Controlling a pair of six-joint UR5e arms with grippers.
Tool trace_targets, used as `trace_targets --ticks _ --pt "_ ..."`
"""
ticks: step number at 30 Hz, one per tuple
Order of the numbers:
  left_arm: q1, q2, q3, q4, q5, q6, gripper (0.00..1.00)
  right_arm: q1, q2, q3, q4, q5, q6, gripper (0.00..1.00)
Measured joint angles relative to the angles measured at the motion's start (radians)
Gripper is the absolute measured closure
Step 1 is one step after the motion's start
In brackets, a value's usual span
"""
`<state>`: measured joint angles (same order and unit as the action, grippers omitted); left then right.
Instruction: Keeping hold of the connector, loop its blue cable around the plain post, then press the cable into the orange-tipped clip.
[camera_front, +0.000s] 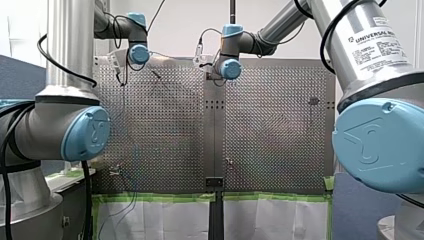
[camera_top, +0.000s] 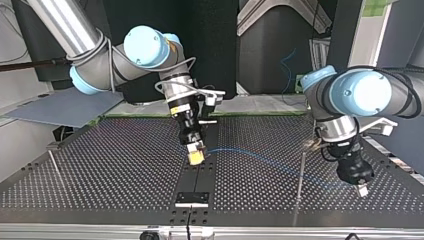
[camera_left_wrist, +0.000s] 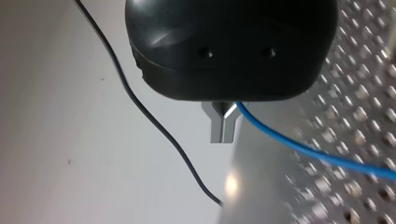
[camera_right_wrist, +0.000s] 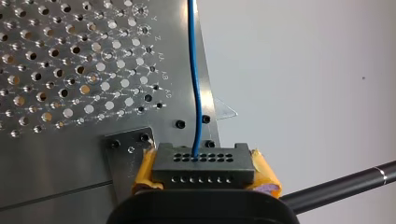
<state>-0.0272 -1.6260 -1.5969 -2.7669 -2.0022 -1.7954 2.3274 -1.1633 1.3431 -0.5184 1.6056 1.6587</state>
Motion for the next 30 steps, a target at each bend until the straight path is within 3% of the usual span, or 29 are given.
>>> trace_targets --ticks 8,14,24,26,28,29,30 --pt "0.064 -0.078 0.0 0.043 0.08 -0.052 1.0 -0.001 0.017 -0.004 -0.001 0.001 -0.002 1.0" --pt "0.072 -0.122 -0.003 0.047 0.109 -0.058 1.0 -0.002 0.033 -0.005 -0.003 0.001 -0.005 1.0" --pt "0.066 -0.127 -0.025 0.065 0.131 -0.066 1.0 -0.002 0.062 -0.004 -0.002 0.002 -0.011 1.0" --pt "0.064 -0.128 -0.037 0.077 0.14 -0.071 0.93 -0.002 0.069 -0.004 -0.002 0.002 -0.011 1.0" --pt "0.064 -0.128 -0.044 0.084 0.144 -0.077 0.93 -0.002 0.078 -0.004 -0.001 0.002 -0.012 1.0" --pt "0.063 -0.128 -0.049 0.087 0.146 -0.08 0.8 -0.002 0.083 -0.004 -0.001 0.002 -0.012 1.0" --pt "0.064 -0.128 -0.052 0.088 0.148 -0.082 0.8 -0.002 0.087 -0.003 0.0 0.002 -0.012 1.0"
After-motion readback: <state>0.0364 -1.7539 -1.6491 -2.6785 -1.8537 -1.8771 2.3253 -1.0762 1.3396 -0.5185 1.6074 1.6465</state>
